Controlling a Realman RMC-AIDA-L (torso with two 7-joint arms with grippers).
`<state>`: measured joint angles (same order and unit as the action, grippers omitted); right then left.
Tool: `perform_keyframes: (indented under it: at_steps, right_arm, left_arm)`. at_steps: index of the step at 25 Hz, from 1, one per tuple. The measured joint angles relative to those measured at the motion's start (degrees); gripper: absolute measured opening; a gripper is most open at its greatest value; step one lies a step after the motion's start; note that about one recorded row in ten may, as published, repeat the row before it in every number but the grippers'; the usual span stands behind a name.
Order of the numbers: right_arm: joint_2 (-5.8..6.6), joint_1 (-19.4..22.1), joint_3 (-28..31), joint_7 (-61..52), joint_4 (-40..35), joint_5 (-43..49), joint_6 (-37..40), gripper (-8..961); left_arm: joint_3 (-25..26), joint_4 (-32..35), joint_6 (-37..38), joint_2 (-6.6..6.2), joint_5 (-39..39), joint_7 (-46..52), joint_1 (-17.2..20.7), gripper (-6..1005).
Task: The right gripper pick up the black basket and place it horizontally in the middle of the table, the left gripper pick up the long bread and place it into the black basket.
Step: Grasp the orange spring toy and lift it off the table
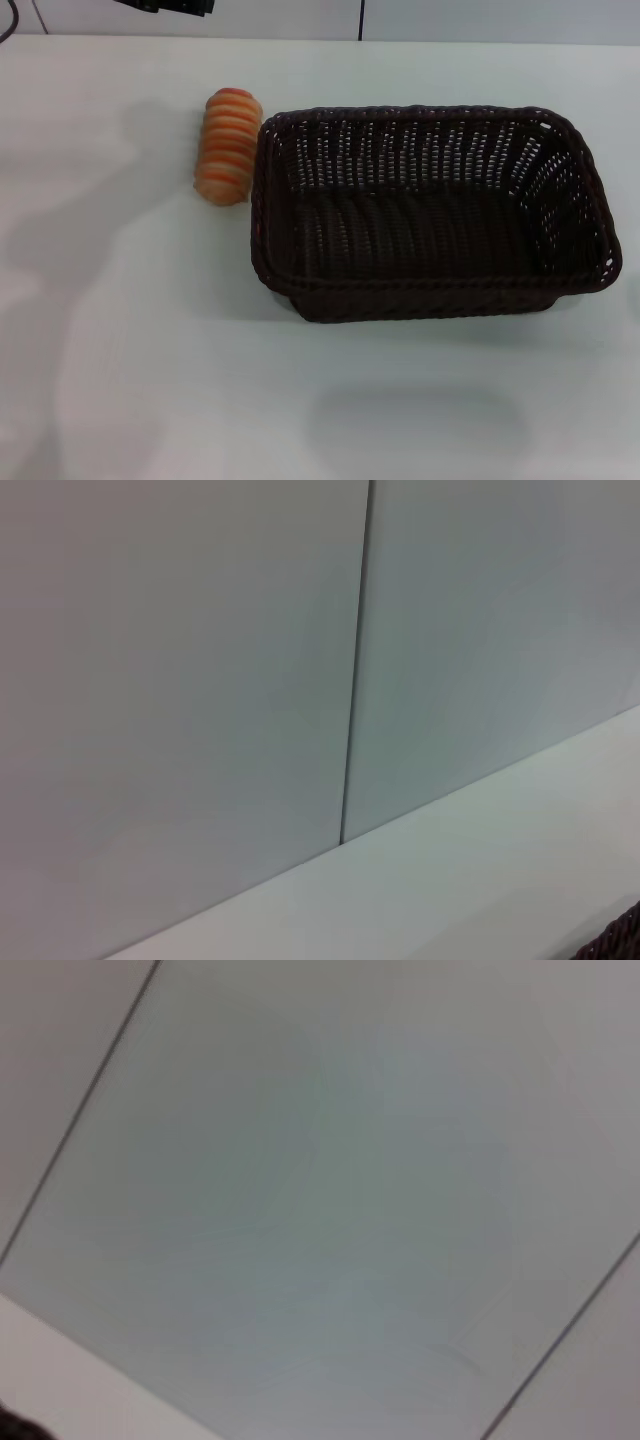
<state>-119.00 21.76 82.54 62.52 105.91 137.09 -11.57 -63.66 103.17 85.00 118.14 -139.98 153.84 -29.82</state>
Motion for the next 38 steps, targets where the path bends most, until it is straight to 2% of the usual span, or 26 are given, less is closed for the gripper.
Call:
perform_keyframes:
  at_steps: [1,5,6,7,8,10,14,16,18,20,21,22,25,31,35,36,37,38]
  right_arm:
    - [0.03,0.7,-1.1,0.0,-0.2,0.0,2.5,457]
    - [0.15,1.2,-1.9,0.1,-0.3,0.1,3.9,457]
    - [0.17,1.3,-2.1,0.1,-0.3,0.1,4.0,457]
    - [0.17,1.3,-2.1,0.1,-0.3,0.1,4.0,457]
    - [0.17,1.3,-2.1,0.1,-0.3,0.1,3.9,457]
    - [0.18,1.3,-2.3,0.1,-0.3,0.1,3.7,457]
    - [0.18,1.6,-2.8,0.1,-0.3,0.4,3.6,457]
    - [0.2,1.9,-3.0,0.1,-0.3,0.5,3.5,457]
    - [0.22,1.9,-3.2,0.2,-0.3,0.5,3.5,457]
    - [0.23,2.1,-3.5,0.8,-0.4,0.5,3.5,457]
    - [0.13,2.6,-3.6,1.4,-0.3,0.5,3.7,457]
    - [0.09,2.9,-3.4,1.4,-0.2,0.4,3.8,457]
    - [0.09,3.4,-2.3,1.3,-0.1,-0.1,3.9,457]
    - [0.17,4.2,2.9,1.2,-0.4,-5.9,3.5,457]
    - [0.18,4.0,3.1,1.4,-0.1,-6.1,3.4,457]
    - [0.18,3.8,2.9,1.4,-0.1,-6.1,3.4,457]
    - [0.18,3.8,2.9,1.4,-0.1,-6.1,3.4,457]
    - [0.18,3.7,2.7,1.4,0.0,-6.1,3.3,457]
  left_arm:
    - [-0.6,0.6,-0.5,0.01,0.0,-0.1,0.6,785]
    - [-3.1,2.3,-2.5,0.05,-2.1,-0.1,2.1,785]
    - [-5.7,3.1,-3.6,0.05,-4.4,-0.3,2.7,785]
    - [-5.7,3.1,-3.6,0.05,-4.4,-0.3,2.7,784]
    - [-8.8,3.5,-4.7,0.06,-7.2,-0.1,3.1,784]
    - [-10.5,3.3,-5.2,0.12,-9.2,0.3,3.0,784]
    - [-12.0,0.7,-4.8,0.17,-12.2,3.5,0.1,784]
    - [-12.1,-3.4,-4.8,0.24,-14.1,6.3,-3.6,784]
    - [-12.1,-4.3,-5.1,0.31,-14.5,6.8,-4.4,783]
    - [-12.1,-7.6,-6.4,0.33,-15.3,7.4,-6.2,783]
    - [-11.7,-12.0,-7.4,0.22,-15.8,7.8,-8.5,783]
    - [-11.4,-13.6,-7.5,0.17,-16.0,7.9,-9.3,783]
    - [-10.8,-15.0,-8.0,0.09,-16.1,7.9,-9.6,783]
    - [-10.0,-14.9,-12.7,0.12,-14.9,8.0,-6.6,782]
    - [-10.0,-16.2,-12.8,0.11,-14.8,8.0,-7.1,781]
    - [-10.2,-23.4,-13.3,0.08,-15.1,7.8,-10.8,781]
    - [-10.2,-23.4,-13.3,0.08,-15.1,7.8,-10.8,781]
    - [-10.2,-28.6,-14.8,0.02,-15.2,7.5,-13.5,781]
